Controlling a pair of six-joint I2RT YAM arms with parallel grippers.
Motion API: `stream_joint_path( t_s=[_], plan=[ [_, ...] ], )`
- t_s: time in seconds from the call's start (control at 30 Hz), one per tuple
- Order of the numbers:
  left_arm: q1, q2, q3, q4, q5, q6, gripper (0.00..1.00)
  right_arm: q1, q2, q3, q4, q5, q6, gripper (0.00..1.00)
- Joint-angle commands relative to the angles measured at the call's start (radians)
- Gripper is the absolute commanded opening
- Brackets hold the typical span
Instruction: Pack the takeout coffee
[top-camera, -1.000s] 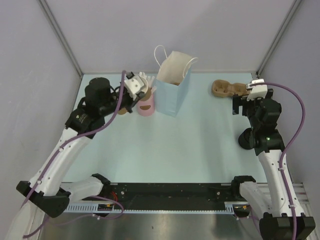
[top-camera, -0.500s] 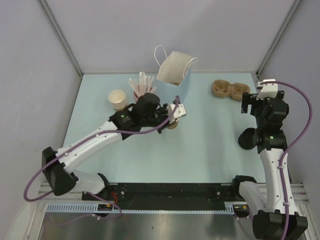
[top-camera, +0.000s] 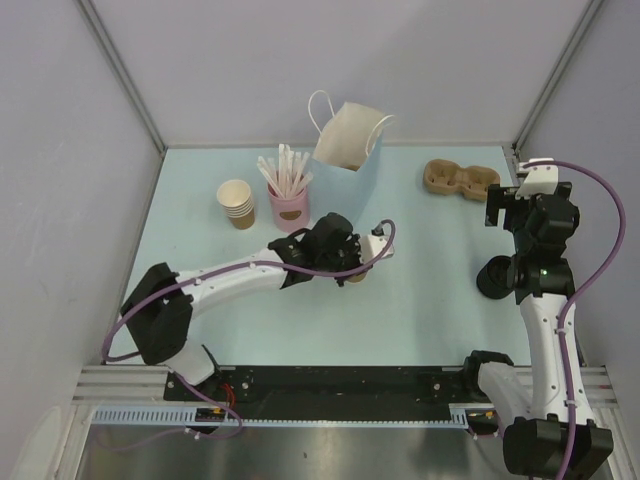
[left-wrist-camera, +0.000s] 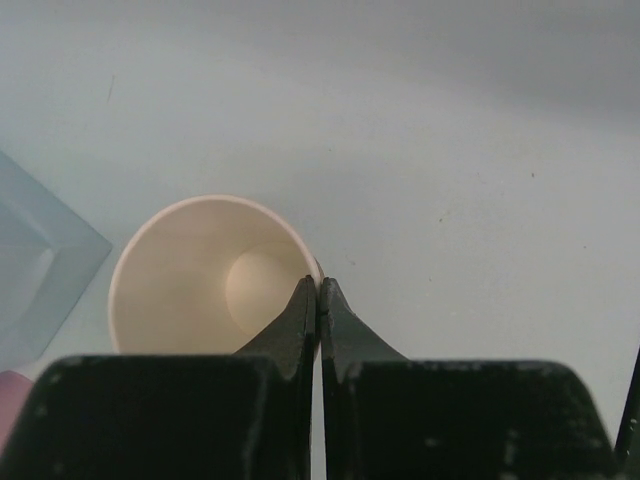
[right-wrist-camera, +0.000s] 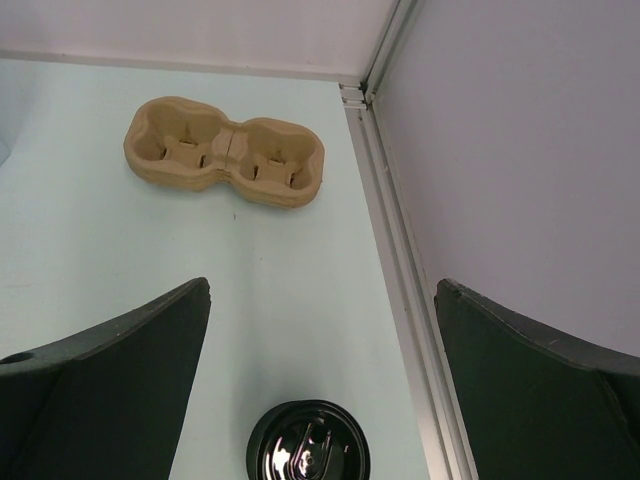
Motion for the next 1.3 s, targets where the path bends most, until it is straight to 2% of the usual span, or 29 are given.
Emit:
stream_joint_path(
  t_s=[0.0, 0.27, 0.47, 0.57, 0.6, 0.7, 0.93, 1.0, 1.03, 1.13, 1.2, 1.27],
  plan=[
    [-0.01, 0.036, -0.015, 0.16, 0.019, -0.045, 0.0, -0.006, 0.006, 0.005, 0.031, 0.007, 0.004, 1.0],
    [-0.01, 0.1, -0.041, 0.228, 0.038, -0.073, 0.01, 0.011, 0.02, 0.005, 0.031, 0.013, -0.007, 1.0],
    [-0.01, 0.106, -0.069, 0.229, 0.041, -0.076, 0.05, 0.023, 0.023, 0.005, 0.033, 0.019, -0.011, 1.0],
    [-0.01, 0.094, -0.075, 0.229, 0.041, -0.079, 0.14, 0.025, 0.023, 0.005, 0.033, 0.021, -0.01, 1.0],
    [-0.01, 0.089, -0.075, 0.229, 0.039, -0.078, 0.23, 0.025, 0.022, 0.005, 0.031, 0.019, -0.011, 1.0],
    [-0.01, 0.074, -0.068, 0.229, 0.035, -0.079, 0.4, 0.025, 0.02, 0.005, 0.033, 0.017, -0.008, 1.0],
    [-0.008, 0.011, 0.003, 0.185, 0.009, -0.058, 0.62, 0.013, 0.025, 0.005, 0.025, -0.001, -0.007, 1.0],
    [-0.002, -0.013, 0.033, 0.151, 0.0, -0.05, 0.69, -0.001, 0.032, 0.005, 0.01, -0.047, -0.007, 1.0],
    [0.002, -0.048, 0.043, 0.14, -0.002, -0.05, 0.71, -0.027, 0.035, 0.005, 0.004, -0.094, -0.013, 1.0],
    [0.025, -0.133, 0.069, 0.093, -0.007, -0.044, 0.88, -0.093, 0.051, 0.014, -0.03, -0.169, -0.031, 1.0],
    [0.05, -0.187, 0.057, 0.076, -0.011, -0.027, 0.99, -0.106, 0.065, 0.029, -0.083, -0.159, -0.063, 1.0],
    [0.07, -0.259, 0.043, 0.068, -0.031, -0.016, 0.99, -0.107, 0.065, 0.029, -0.134, -0.131, -0.13, 1.0]
  ],
)
